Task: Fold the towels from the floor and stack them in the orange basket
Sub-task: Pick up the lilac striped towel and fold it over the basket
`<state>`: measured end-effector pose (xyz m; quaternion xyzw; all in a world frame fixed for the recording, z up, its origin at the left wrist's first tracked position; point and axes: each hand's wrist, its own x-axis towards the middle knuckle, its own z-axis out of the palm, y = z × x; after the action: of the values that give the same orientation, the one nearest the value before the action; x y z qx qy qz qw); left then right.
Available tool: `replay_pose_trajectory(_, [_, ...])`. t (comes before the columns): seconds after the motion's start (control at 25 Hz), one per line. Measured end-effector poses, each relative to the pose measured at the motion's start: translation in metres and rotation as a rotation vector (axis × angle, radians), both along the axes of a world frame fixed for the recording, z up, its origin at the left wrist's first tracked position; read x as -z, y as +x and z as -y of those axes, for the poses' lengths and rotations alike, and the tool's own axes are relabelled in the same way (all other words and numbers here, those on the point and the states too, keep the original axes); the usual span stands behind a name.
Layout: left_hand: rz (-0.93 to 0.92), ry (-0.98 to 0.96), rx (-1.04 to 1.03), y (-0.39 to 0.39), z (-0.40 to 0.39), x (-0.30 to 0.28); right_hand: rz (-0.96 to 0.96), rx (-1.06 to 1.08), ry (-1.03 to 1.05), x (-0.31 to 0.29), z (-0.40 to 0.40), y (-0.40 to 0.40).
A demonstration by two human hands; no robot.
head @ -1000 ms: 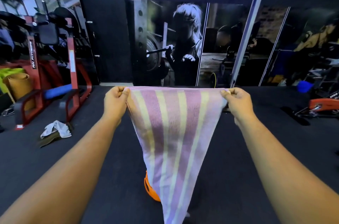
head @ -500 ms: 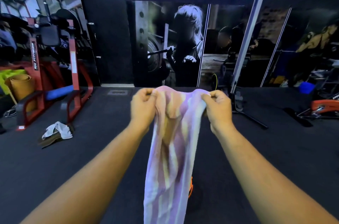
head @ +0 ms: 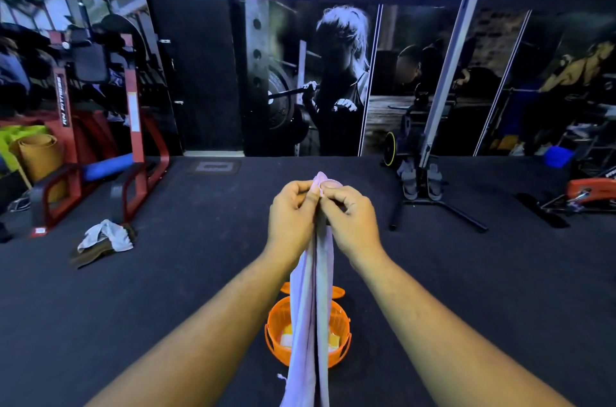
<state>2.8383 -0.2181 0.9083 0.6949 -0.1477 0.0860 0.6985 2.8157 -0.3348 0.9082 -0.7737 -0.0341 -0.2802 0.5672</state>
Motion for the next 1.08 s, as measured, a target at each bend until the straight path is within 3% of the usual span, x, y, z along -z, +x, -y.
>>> replay_pose_trajectory(0.2, [-0.040, -0.101, 0.173, 0.005, -0.016, -0.010, -0.047, -0.265, -0.044, -0.014, 0.015, -0.009])
replay_pose_trajectory(0.28, [-0.028, -0.108, 0.194, 0.015, -0.026, -0.016, 0.000, -0.162, -0.038, -0.012, 0.033, -0.004])
replay_pose_trajectory(0.36, [-0.003, -0.084, 0.226, 0.021, -0.034, -0.029, -0.103, -0.027, 0.047, -0.004, 0.055, 0.003])
replay_pose_trajectory(0.44, [0.023, -0.064, 0.253, 0.026, -0.039, -0.044, -0.308, -0.120, 0.107, 0.001, 0.067, 0.007])
replay_pose_trajectory(0.52, [0.037, -0.027, 0.248, 0.034, -0.045, -0.056, -0.306, -0.199, 0.105, -0.003, 0.075, 0.013])
replay_pose_trajectory(0.6, [0.069, 0.080, 0.198, 0.047, -0.056, -0.063, -0.163, -0.119, 0.102, -0.021, 0.083, 0.015])
replay_pose_trajectory(0.76, [0.416, 0.664, -0.189, 0.070, -0.069, -0.087, 0.067, 0.021, -0.086, -0.074, 0.093, 0.018])
replay_pose_trajectory(0.8, [0.463, 0.707, -0.267, 0.073, -0.068, -0.094, 0.093, 0.040, -0.122, -0.086, 0.093, 0.022])
replay_pose_trajectory(0.84, [0.439, 0.674, -0.281, 0.077, -0.065, -0.099, 0.087, 0.046, -0.141, -0.096, 0.090, 0.026])
replay_pose_trajectory(0.96, [0.186, 0.267, -0.047, 0.082, -0.058, -0.097, 0.066, 0.035, -0.129, -0.099, 0.085, 0.032])
replay_pose_trajectory(1.08, [0.128, 0.068, 0.049, 0.073, -0.050, -0.089, 0.080, 0.005, -0.012, -0.093, 0.084, 0.025])
